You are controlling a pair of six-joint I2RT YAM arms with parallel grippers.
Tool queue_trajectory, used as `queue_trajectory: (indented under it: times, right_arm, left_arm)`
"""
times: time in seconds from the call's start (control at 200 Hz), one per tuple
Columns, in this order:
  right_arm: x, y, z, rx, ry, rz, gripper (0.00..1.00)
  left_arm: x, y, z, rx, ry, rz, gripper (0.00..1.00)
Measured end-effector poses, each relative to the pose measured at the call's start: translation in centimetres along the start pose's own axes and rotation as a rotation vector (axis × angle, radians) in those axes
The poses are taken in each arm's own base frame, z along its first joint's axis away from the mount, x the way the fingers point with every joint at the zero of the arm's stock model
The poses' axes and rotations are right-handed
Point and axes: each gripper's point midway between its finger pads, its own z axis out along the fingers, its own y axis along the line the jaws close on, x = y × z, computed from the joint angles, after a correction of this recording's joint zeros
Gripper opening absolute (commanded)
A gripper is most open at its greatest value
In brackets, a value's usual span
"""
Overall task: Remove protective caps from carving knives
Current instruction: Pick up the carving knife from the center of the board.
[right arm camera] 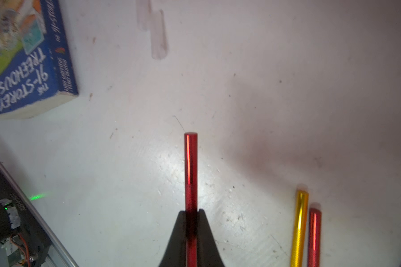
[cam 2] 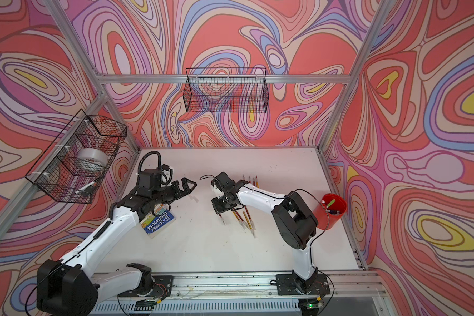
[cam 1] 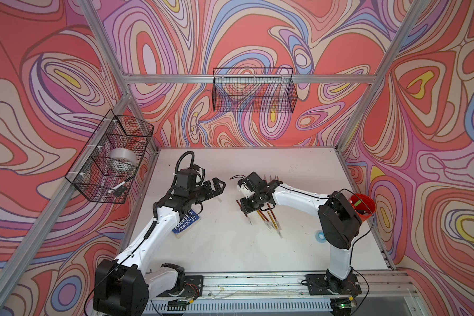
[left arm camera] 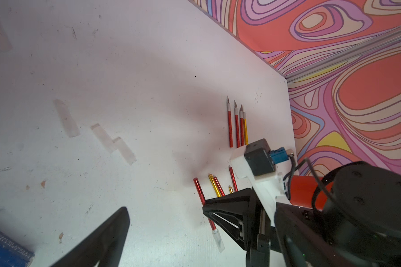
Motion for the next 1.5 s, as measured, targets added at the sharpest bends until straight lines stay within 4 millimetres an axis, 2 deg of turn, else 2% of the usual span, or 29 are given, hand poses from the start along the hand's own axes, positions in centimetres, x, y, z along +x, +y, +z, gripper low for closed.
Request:
queue_trajectory:
  times: [0.16, 0.326, 0.431, 0.601, 0.681, 0.781, 0.956, 1.122, 1.412, 1.502]
  right_arm:
    - [-3.8, 2.2, -2.3, -0.059, -0.09, -0.042, 0.0]
    - [-6.5, 4.2, -4.5, -0.127, -0.156, -0.075, 0.0]
    - [-7.2, 5.1, -5.1, -0.168, -0.169, -0.086, 0.0]
    - [-6.9, 6.1, -5.4, -0.222, -0.155, -0.088, 0.0]
    - [-6.9, 6.3, -5.4, -0.238, -0.152, -0.086, 0.0]
    - [-6.8, 6.6, -5.5, -0.256, -0.149, -0.082, 0.0]
    - [-7.0, 7.0, -5.6, -0.277, -0.154, -0.082, 0.0]
    - [-7.1, 7.1, -5.7, -0.283, -0.156, -0.08, 0.0]
    - [-7.4, 7.4, -5.7, -0.299, -0.166, -0.066, 0.0]
    - [-7.5, 7.4, -5.8, -0.304, -0.171, -0.064, 0.0]
  left_arm:
    - [1.1, 0.2, 0.1, 0.015, 0.032, -0.006, 0.98]
    - [2.0, 0.5, 0.3, 0.024, 0.062, -0.014, 0.97]
    - [2.3, 0.5, 0.4, 0.029, 0.072, -0.019, 0.96]
    - [1.9, -0.1, 0.4, 0.061, 0.062, -0.023, 0.92]
    - [1.6, -0.5, 0.5, 0.078, 0.051, -0.028, 0.84]
    - [1.2, -0.7, 1.0, 0.094, 0.046, -0.039, 0.63]
    - [1.0, -0.7, 2.1, 0.106, 0.05, -0.071, 0.4]
    - [0.7, -0.8, 2.8, 0.12, 0.05, -0.099, 0.28]
    - [0.0, -1.8, 2.9, 0.163, 0.034, -0.116, 0.05]
    - [0.0, -2.0, 2.9, 0.166, 0.032, -0.119, 0.01]
